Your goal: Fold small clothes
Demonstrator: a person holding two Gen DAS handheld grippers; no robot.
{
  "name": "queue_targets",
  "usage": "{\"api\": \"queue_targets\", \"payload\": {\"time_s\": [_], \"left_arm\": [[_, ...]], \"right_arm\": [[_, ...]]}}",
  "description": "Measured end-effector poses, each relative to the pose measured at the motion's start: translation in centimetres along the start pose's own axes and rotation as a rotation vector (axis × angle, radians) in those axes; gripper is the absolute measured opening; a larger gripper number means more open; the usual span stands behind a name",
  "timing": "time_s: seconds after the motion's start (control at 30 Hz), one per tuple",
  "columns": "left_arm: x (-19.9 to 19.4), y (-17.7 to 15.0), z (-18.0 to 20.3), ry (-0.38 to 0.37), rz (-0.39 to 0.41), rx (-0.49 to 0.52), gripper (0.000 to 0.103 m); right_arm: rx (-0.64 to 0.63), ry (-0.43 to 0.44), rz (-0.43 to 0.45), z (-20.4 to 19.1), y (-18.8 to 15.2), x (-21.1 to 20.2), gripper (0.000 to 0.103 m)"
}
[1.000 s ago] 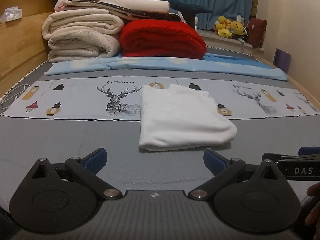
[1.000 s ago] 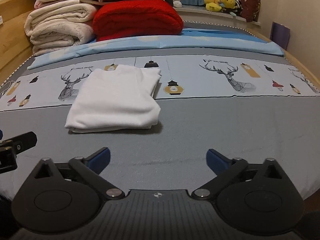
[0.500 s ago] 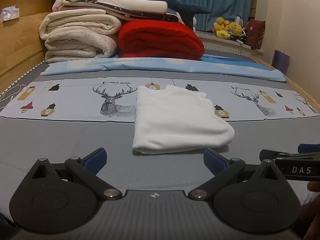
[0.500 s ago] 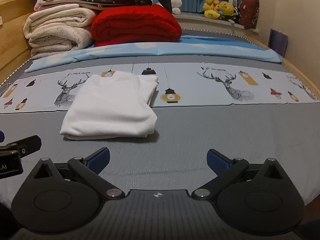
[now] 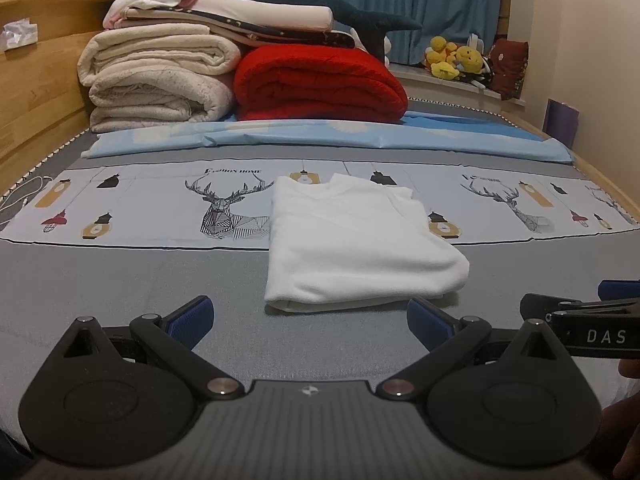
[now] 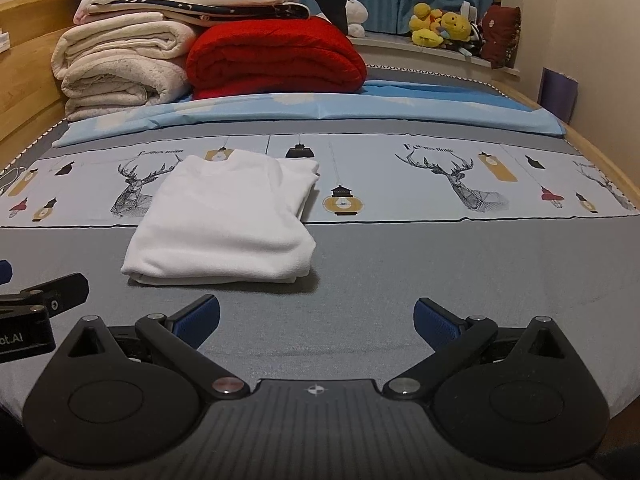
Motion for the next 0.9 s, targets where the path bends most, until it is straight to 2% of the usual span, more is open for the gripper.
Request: {"api": "queue_targets", "payload": {"time_s": [0.9], "left_arm": [[-0.04,-0.01,-0.06,-0.021,0.010,0.008,0.103]], "right_arm": [[-0.007,0.001,-0.006,-0.58,-0.09,0.08,0.102]]}}
Point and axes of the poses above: each gripper's, at about its wrist camera, not at the fingertips, and x roughly the way its jaws point, z to its right, y to its top, the point moved 4 cm from there along x, roughly the way its jaws point, and after that the axes turned 13 degrees about x, right-handed, at the moved point
